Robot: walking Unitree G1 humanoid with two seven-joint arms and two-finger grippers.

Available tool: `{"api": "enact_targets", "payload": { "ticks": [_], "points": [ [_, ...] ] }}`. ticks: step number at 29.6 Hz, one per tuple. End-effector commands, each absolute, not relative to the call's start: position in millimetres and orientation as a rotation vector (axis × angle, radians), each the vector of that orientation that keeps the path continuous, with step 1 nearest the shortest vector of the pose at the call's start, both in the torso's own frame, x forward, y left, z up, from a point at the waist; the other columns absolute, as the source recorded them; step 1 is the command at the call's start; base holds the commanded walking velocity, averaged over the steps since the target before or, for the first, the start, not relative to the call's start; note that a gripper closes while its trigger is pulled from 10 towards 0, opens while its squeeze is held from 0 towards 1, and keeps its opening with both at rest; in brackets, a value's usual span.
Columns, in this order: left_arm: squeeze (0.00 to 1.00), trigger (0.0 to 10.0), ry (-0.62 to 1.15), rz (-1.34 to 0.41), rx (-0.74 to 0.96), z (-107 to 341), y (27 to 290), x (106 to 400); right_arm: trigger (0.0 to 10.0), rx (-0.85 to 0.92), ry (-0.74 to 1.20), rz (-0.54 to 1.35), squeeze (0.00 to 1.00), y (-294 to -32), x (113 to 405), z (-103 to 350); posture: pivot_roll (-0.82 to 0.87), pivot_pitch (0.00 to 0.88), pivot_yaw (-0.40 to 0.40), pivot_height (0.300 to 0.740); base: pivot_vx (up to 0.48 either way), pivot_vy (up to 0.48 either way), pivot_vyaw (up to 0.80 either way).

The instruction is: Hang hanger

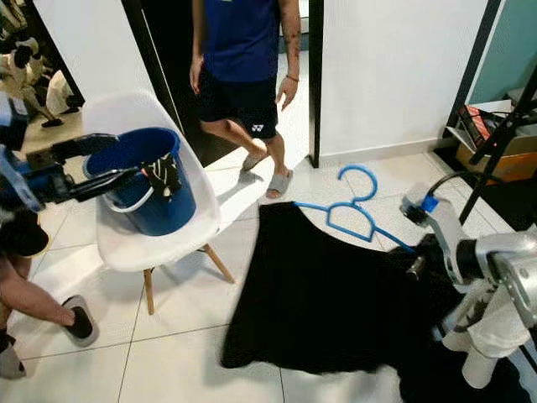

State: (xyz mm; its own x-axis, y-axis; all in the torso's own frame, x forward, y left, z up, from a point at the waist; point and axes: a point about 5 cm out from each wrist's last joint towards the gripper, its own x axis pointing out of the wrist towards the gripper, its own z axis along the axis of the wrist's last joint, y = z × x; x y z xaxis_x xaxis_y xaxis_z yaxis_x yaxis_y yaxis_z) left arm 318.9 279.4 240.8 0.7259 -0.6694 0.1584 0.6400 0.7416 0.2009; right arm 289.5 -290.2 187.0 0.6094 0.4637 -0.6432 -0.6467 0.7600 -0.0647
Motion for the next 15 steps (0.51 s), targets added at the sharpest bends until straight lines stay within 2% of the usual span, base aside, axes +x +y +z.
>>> {"api": "enact_targets", "payload": {
  "ticks": [1,2,3,4,5,6,9,10,11,12,15],
  "points": [
    [1.0,10.0,-0.152,-0.618,0.055,203,277,318,0.0,-0.238,0.667,0.542,0.0,-296,288,173,-0.1,0.0,0.016,0.74,0.0,0.0,0.0],
    [0.45,10.0,-0.088,-0.536,-0.021,170,268,316,0.0,-0.18,0.691,0.453,0.0,-300,284,157,-0.11,0.0,0.014,0.74,0.0,0.0,0.0],
    [0.45,10.0,-0.088,-0.536,-0.021,170,268,316,0.0,-0.18,0.691,0.453,0.0,-300,284,157,-0.11,0.0,0.014,0.74,0.0,0.0,0.0],
    [0.0,10.0,-0.018,-0.465,-0.082,140,258,313,0.0,-0.12,0.705,0.351,0.0,-304,280,142,-0.12,0.0,0.012,0.74,0.0,0.0,0.0],
    [0.0,10.0,-0.018,-0.465,-0.082,140,258,313,0.0,-0.12,0.705,0.351,0.0,-304,280,142,-0.12,0.0,0.012,0.74,0.0,0.0,0.0],
    [0.0,10.0,0.053,-0.379,-0.137,113,250,309,0.0,-0.054,0.715,0.267,0.0,-304,275,126,-0.12,0.0,0.011,0.74,0.0,0.0,0.0],
    [0.0,10.0,0.053,-0.379,-0.137,113,250,309,0.0,-0.054,0.715,0.267,0.0,-304,275,126,-0.12,0.0,0.011,0.74,0.0,0.0,0.0],
    [0.0,10.0,0.125,-0.301,-0.176,89,243,305,0.0,0.017,0.72,0.185,0.0,-303,268,110,-0.13,0.0,0.013,0.74,0.0,0.0,-0.76],
    [0.0,10.0,0.202,-0.21,-0.202,65,239,300,1.8,0.105,0.714,0.081,0.0,-303,260,95,-0.14,0.0,0.021,0.74,0.0,0.0,-0.76],
    [0.0,10.0,0.259,-0.148,-0.213,49,237,295,1.2,0.162,0.717,-0.006,0.0,-303,252,83,-0.14,0.0,0.021,0.74,0.0,0.0,-0.76],
    [0.0,10.0,0.29,-0.115,-0.216,41,237,292,1.2,0.192,0.721,-0.06,0.0,-304,247,77,-0.14,0.0,0.021,0.74,0.0,0.0,-0.76]
  ]
}}
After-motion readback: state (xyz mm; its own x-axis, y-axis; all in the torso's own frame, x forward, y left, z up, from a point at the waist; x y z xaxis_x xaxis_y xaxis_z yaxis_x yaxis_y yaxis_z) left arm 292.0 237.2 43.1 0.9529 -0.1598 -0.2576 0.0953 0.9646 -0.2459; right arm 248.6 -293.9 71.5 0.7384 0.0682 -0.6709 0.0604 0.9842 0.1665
